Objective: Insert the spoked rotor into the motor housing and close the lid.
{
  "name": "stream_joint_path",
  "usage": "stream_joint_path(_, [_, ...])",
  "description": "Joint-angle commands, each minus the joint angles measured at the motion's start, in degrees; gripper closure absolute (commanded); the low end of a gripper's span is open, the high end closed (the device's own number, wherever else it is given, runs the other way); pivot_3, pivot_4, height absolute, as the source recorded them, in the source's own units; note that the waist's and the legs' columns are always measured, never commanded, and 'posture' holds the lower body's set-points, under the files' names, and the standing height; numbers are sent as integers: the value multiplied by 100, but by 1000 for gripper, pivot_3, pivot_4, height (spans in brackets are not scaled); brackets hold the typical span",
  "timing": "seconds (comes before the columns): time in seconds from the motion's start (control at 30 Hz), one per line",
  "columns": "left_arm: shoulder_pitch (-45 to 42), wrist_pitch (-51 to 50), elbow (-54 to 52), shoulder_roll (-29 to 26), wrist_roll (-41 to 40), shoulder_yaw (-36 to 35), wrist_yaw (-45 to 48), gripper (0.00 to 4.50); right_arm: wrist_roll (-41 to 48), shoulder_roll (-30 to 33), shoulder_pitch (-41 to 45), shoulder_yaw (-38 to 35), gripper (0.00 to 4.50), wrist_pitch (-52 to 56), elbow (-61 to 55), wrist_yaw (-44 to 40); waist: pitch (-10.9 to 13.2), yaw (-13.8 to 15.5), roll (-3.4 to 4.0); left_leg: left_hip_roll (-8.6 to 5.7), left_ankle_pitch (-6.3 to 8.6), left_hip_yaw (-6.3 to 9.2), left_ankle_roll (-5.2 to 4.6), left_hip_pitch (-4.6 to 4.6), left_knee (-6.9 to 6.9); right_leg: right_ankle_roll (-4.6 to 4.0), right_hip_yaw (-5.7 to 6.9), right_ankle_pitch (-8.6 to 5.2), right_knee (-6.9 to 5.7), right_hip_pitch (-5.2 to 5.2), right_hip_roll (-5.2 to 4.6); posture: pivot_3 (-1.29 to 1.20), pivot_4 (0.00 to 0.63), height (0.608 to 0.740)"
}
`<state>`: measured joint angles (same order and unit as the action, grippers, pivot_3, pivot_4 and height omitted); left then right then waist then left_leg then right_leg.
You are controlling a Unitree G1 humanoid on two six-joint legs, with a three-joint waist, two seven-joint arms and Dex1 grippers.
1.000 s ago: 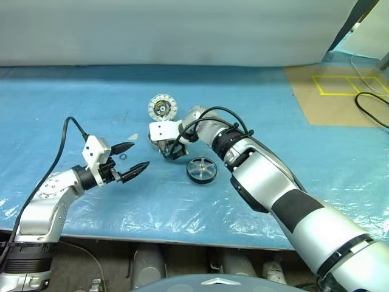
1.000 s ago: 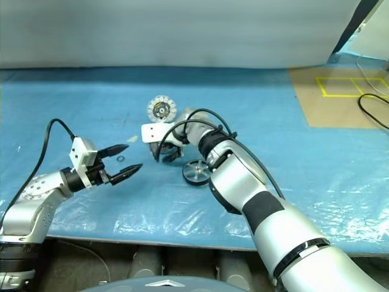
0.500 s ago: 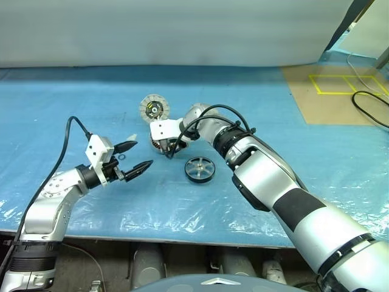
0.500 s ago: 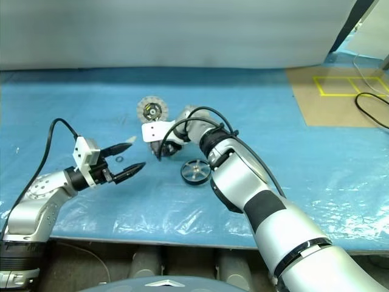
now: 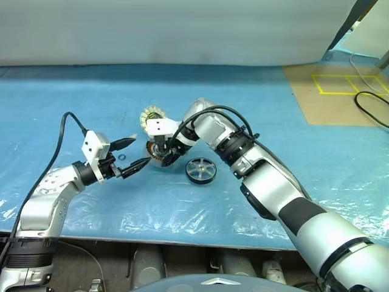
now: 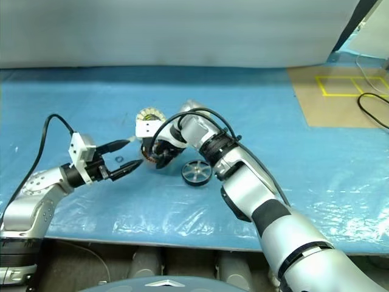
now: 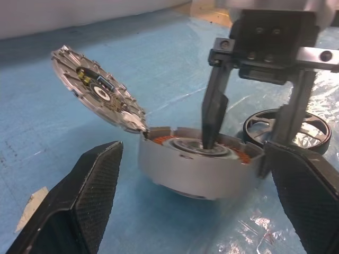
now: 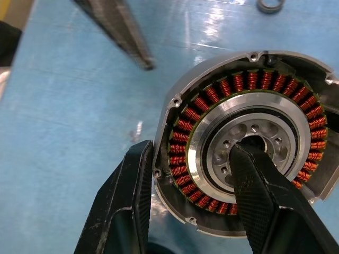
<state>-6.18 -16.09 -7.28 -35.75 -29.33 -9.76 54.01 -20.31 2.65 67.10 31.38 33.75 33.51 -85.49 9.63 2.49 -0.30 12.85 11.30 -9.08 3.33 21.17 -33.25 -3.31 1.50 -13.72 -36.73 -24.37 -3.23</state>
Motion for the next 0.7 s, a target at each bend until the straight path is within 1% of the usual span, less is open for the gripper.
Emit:
stream_joint_path(0.03, [-25, 0, -7, -106, -93, -149, 104, 0, 202, 228, -43, 234, 2513, 830, -1148, -425, 0, 7, -1, -1, 0, 0, 0, -1, 0, 0, 0, 0, 0, 1, 0, 0, 150, 740])
stream_joint_path(0.13, [-16, 46, 70, -92, -54, -126, 135, 0, 402, 517, -177, 595, 2513, 1490, -1863, -670, 0, 6, -2, -1, 7, 0, 14, -2, 0, 2, -1, 1, -1, 0, 1, 0, 150, 740])
stream_joint_path(0.23, [-12, 33, 61, -41, -54, -61, 132, 0, 619, 720, -269, 971, 2513, 2068, -2288, -678, 0, 6, -2, -1, 11, 0, 21, -5, 0, 3, -1, 2, -1, 2, 1, 0, 150, 740])
stream_joint_path(0.47, [156, 33, -59, 15, -63, -26, 100, 0, 1020, 444, -360, 1549, 2513, 2916, -2288, -27, -2, -16, -4, 1, 11, 0, 26, -17, 2, 3, -3, 2, -2, 5, 3, 0, 150, 740])
stream_joint_path(0.6, [275, 20, -139, -9, -68, -50, 79, 0, 1177, 334, -371, 1673, 2513, 3114, -2223, 254, -3, -15, -7, 0, 13, 0, 29, -32, 3, 3, -4, 1, -1, 17, 2, 0, 150, 740])
stream_joint_path(0.7, [370, 12, -199, -12, -88, -84, 61, 0, 1268, 384, -420, 1878, 2513, 3299, -2176, 364, -3, -17, -6, 1, 14, -1, 30, -57, 5, 3, -7, 0, -1, 34, 3, 0, 150, 740])
